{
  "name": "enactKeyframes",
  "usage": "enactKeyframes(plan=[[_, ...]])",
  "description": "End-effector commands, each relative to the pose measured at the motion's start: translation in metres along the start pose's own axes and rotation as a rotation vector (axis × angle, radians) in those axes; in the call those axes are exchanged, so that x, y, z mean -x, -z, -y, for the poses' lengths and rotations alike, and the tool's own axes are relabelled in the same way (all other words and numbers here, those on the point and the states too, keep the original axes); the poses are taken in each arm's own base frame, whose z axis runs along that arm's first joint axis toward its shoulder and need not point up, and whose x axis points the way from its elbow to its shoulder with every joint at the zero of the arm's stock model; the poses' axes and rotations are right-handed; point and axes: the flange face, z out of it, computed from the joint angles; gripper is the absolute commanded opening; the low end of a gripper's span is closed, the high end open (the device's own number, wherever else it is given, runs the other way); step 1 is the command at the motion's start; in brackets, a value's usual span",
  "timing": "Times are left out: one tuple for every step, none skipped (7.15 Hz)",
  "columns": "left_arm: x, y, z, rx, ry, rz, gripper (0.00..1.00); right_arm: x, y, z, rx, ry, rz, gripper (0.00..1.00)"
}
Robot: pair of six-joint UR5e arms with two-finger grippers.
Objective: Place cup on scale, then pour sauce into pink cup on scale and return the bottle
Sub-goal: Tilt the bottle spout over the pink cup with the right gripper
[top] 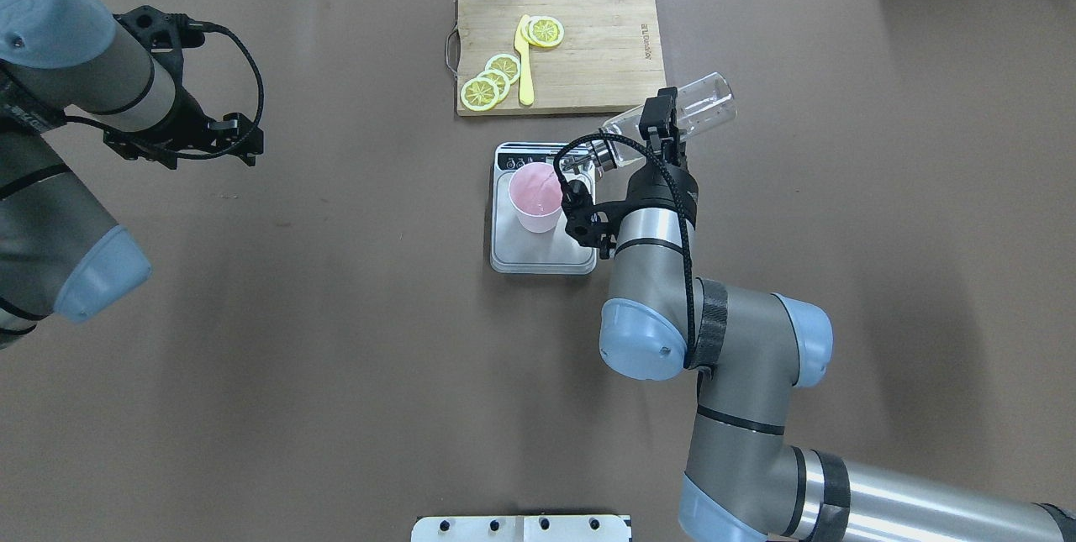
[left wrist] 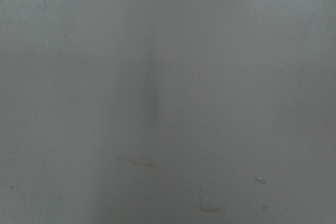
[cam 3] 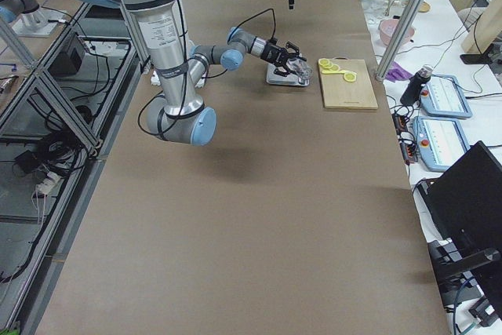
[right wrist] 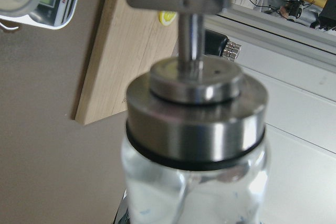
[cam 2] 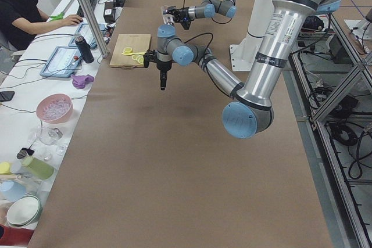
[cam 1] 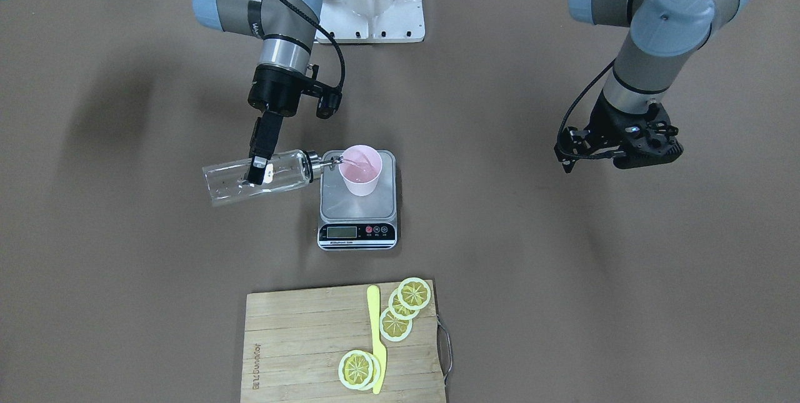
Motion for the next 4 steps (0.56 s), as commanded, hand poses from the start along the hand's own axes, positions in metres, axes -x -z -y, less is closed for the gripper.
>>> enactKeyframes(plan=[[0.0002,-0.0008,0.0001,0.001,0.0,0.001,0.98,0.0003,0.0044,0.0033,-0.012,-0.024,-0.003,0.0],[0.0,0.0002,0.001,-0.001,0.001,0.0,0.98,0.0048,0.0067,0.004,-0.024,-0.137,0.004,0.0],[0.0001,0.0002,0.0011,-0.002,0.001,0.001,0.98,0.0025,0.0081,0.0042,-0.03,-0.172,0.009,0.0],[0.0001,0.0002,0.0011,-0.002,0.001,0.001,0.98,-0.0002,0.0105,0.0049,-0.053,-0.267,0.025,0.0]])
